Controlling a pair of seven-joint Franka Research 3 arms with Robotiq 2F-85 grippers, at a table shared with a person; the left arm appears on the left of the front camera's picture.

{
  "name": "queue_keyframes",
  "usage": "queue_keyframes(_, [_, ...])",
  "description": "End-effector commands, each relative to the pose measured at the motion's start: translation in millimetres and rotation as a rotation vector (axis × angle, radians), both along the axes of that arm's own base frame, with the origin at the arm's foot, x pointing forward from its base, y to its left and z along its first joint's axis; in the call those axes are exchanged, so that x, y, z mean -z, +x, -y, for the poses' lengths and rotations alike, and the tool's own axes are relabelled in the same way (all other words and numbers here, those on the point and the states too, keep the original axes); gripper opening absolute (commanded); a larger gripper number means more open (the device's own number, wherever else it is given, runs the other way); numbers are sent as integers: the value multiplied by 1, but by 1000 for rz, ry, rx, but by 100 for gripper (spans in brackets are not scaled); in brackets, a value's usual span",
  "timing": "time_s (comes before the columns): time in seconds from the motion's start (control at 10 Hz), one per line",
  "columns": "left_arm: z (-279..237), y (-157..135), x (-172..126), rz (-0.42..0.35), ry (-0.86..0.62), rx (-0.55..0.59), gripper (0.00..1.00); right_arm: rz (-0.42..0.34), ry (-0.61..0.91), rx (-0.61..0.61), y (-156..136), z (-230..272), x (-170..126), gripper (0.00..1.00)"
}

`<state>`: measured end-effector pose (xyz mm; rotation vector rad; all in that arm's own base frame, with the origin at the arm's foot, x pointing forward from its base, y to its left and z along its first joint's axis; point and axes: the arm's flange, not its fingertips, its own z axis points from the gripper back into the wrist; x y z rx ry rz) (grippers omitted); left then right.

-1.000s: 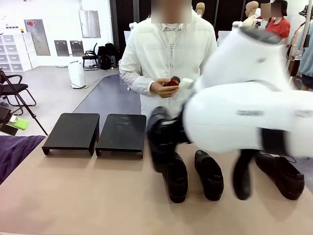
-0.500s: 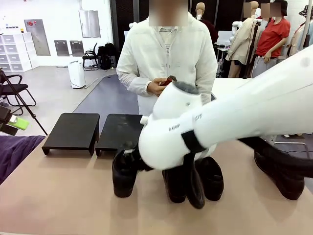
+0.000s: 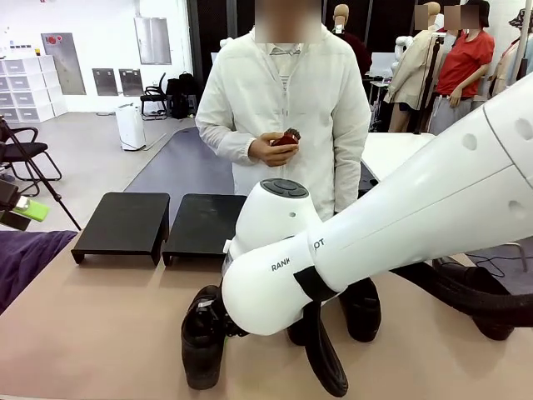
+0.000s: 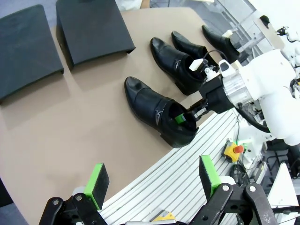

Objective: Organize the shoes by placing them on the stand.
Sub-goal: Pick up one Shoe and place it in the middle of the table.

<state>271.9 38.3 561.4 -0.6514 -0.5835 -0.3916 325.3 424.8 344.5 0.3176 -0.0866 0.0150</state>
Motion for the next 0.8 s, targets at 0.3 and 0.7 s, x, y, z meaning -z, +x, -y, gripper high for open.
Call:
queue_keyframes(0.3, [-1, 1, 0, 13, -20, 16, 100, 35, 27, 54, 15, 1, 3, 68])
queue_keyframes(0.7, [-1, 1, 0, 13, -20, 16, 100, 12, 81, 43, 14, 9, -7, 100])
